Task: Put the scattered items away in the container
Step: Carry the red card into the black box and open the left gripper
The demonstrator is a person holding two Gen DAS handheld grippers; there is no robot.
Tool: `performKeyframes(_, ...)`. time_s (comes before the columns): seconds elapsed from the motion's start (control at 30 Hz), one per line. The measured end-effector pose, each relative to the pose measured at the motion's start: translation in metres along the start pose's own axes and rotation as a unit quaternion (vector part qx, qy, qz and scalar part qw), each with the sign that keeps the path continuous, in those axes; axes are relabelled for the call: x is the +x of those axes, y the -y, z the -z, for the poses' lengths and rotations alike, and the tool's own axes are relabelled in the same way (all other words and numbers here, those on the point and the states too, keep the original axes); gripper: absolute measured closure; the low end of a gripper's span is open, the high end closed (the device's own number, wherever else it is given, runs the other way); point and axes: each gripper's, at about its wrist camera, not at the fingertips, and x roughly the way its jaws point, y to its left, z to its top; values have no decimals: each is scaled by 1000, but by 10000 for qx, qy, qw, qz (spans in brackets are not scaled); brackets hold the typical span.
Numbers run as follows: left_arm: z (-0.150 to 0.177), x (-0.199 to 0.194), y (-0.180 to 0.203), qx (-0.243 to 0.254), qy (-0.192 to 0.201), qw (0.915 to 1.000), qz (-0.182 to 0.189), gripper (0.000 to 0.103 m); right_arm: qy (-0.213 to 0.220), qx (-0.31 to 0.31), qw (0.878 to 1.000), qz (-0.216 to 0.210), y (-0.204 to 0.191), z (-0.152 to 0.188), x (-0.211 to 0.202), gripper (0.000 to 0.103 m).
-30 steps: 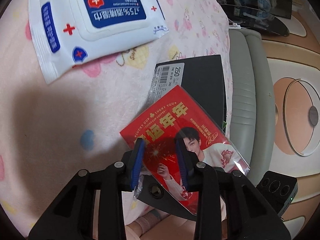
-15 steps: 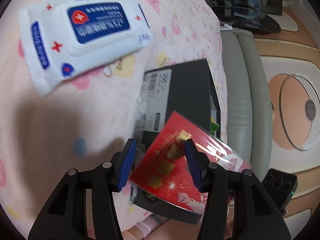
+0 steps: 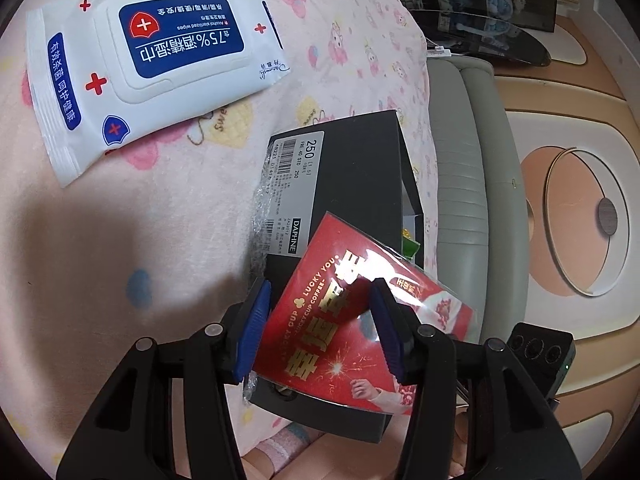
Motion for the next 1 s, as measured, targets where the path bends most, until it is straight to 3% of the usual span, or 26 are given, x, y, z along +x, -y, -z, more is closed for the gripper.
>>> performKeyframes(0.13, 1, -4, 5, 108, 73, 9998, -161, 54, 19, -13, 9999, 98, 1, -5, 3, 97)
performKeyframes(0.27, 4, -10, 14, 324, 248, 9982, -449, 63, 37, -25, 9998, 197, 1, -10, 6, 95)
performKeyframes(1.0, 21, -14, 41, 1063, 403, 9872, -1121, 65, 184, -260, 9963, 803, -4, -14, 7, 89)
